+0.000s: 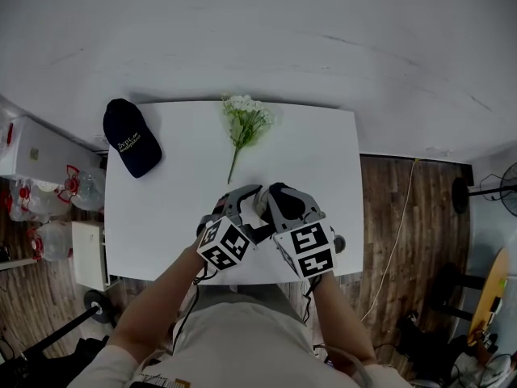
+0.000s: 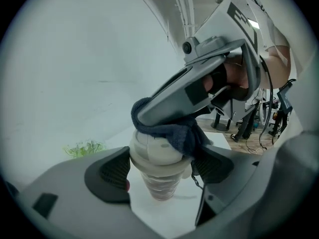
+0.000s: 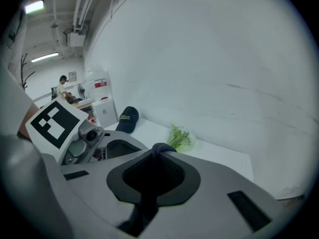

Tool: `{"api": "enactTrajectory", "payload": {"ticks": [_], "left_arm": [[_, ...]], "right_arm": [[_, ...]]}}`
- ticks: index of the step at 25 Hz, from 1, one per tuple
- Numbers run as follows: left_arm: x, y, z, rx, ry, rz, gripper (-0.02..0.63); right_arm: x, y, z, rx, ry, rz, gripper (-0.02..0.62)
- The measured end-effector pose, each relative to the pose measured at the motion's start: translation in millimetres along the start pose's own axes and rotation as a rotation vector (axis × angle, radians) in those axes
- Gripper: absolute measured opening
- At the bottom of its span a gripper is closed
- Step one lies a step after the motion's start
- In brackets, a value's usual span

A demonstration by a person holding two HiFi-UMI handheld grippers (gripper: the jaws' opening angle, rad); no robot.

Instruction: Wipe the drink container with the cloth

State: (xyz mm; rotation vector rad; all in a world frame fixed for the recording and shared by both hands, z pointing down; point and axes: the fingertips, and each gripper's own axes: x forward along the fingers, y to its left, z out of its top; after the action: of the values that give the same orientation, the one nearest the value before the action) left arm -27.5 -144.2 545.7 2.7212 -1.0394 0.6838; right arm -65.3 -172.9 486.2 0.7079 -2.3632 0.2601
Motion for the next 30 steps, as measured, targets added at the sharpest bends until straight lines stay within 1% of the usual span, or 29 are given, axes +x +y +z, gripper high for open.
{"api": "enactTrajectory", "payload": {"ticks": [2, 5, 8, 12, 14, 17, 18, 19, 20, 22, 24, 25, 28, 30], "left_arm": [[-0.7, -0.3, -0.6, -0.007, 0.002, 0.006, 0.416], [-0.3, 0.7, -1.2, -0.014, 0.012, 0.015, 0.416], [0.3, 0.3, -1.2, -0.014, 0.034, 0.005, 0.416], [-0.6, -0.2, -0.7, -0.016, 0.042, 0.001, 0.416], [0.1, 0.2, -1.4, 0.019, 0.051, 0.006, 0.416], [-2.4, 0.6, -9.9, 0.156, 0.112, 0.031, 0.413], [-4.5, 1.8, -13.5, 0.194, 0.135, 0.040, 0.399], [-5.1, 3.5, -15.1, 0.207, 0.146, 0.045, 0.394], [-4.1, 5.3, -14.5, 0.198, 0.145, 0.047, 0.394], [-0.7, 8.4, -11.2, 0.157, 0.127, 0.050, 0.394], [0.0, 10.4, -9.5, 0.130, 0.110, 0.058, 0.391], [-0.4, 10.6, -9.4, 0.124, 0.104, 0.061, 0.388], [-2.4, 7.1, -9.6, 0.109, 0.087, 0.060, 0.376], [-2.1, 3.9, -6.8, 0.069, 0.063, 0.053, 0.362]], "right_arm": [[-5.1, -9.0, -5.0, 0.014, 0.006, -0.046, 0.037], [-11.0, -7.5, -9.8, -0.039, 0.053, -0.064, 0.037], [-19.7, 5.6, -19.2, -0.098, 0.111, -0.025, 0.037], [-29.7, 35.4, -26.7, -0.195, 0.136, 0.043, 0.037], [-26.5, 51.4, -24.8, -0.250, 0.135, 0.087, 0.037], [-13.1, 71.6, -18.7, -0.318, 0.126, 0.126, 0.037], [-8.7, 75.8, -16.3, -0.332, 0.121, 0.131, 0.037], [-5.9, 76.6, -13.9, -0.338, 0.116, 0.135, 0.037], [-4.8, 74.3, -11.7, -0.332, 0.110, 0.138, 0.037], [-5.1, 65.4, -6.5, -0.290, 0.092, 0.137, 0.037], [-4.3, 54.1, 0.0, -0.197, 0.061, 0.131, 0.037], [-3.5, 47.0, 2.5, -0.124, 0.035, 0.131, 0.037], [-5.8, 14.4, 3.1, 0.144, -0.053, 0.109, 0.038], [-13.0, -9.9, 1.3, 0.285, -0.112, 0.077, 0.037]]}}
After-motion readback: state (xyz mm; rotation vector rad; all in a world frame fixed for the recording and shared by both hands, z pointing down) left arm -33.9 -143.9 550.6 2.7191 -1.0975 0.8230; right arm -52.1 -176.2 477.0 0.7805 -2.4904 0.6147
